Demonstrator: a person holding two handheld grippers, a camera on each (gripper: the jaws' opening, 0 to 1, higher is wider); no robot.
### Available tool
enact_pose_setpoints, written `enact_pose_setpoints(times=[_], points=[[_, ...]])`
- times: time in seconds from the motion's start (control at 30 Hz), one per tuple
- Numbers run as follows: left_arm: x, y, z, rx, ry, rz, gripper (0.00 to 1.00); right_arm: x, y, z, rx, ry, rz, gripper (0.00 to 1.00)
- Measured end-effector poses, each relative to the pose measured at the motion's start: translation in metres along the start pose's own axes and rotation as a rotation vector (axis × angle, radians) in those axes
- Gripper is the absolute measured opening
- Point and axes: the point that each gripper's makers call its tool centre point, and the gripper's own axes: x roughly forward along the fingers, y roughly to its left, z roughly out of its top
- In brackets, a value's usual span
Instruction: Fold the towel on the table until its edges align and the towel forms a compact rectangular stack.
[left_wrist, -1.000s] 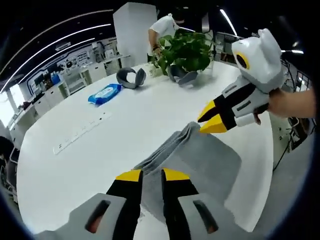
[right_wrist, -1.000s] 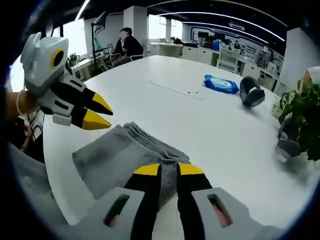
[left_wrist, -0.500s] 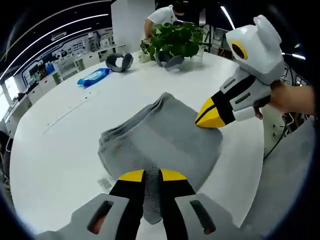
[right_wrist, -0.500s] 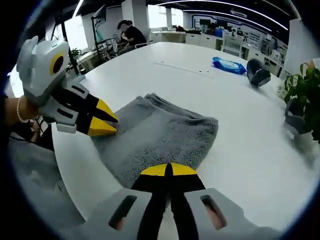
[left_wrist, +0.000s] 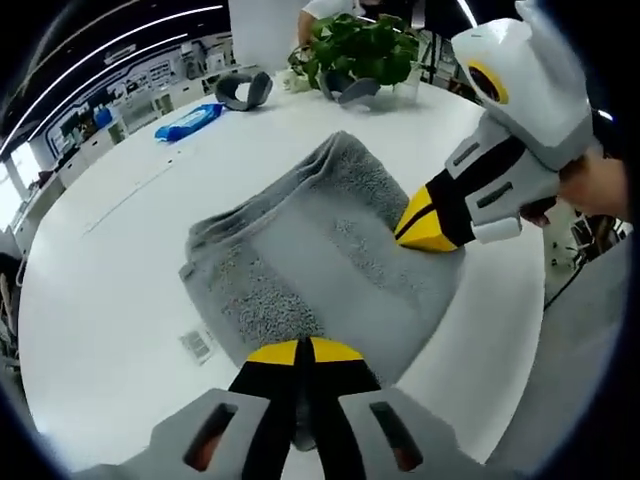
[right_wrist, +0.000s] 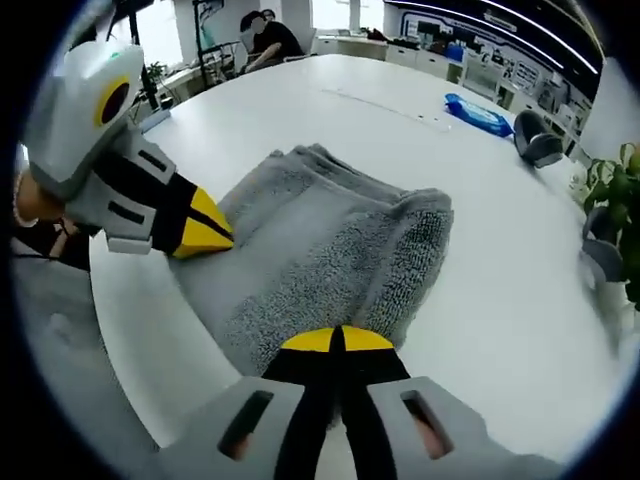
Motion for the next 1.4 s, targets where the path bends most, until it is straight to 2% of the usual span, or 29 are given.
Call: enact_pose_setpoints(times=[0.17, 0.3, 0.57, 1.03, 1.4], points=[[0.003, 0.001, 0.001, 0.024, 0.022, 0.021, 0.00, 0.002, -0.003, 0.000, 0.026, 0.048, 0.006, 0.00], [0.004, 0.003, 0.001, 0.015, 0.032, 0.014, 0.00, 0.003, -0.004, 0.000, 0.057, 0.059, 0.011, 0.00], [0.009, 0.009, 0.007, 0.015, 0.041, 0.024, 0.00, 0.009, -0.013, 0.007, 0.090, 0.040, 0.002, 0.00], [0.024, 0.032, 0.024, 0.024, 0.041, 0.013, 0.00, 0.021, -0.033, 0.025, 0.166, 0.009, 0.024, 0.00], [0.032, 0.041, 0.033, 0.013, 0.045, 0.028, 0.00, 0.027, -0.043, 0.034, 0.175, 0.004, 0.027, 0.00]])
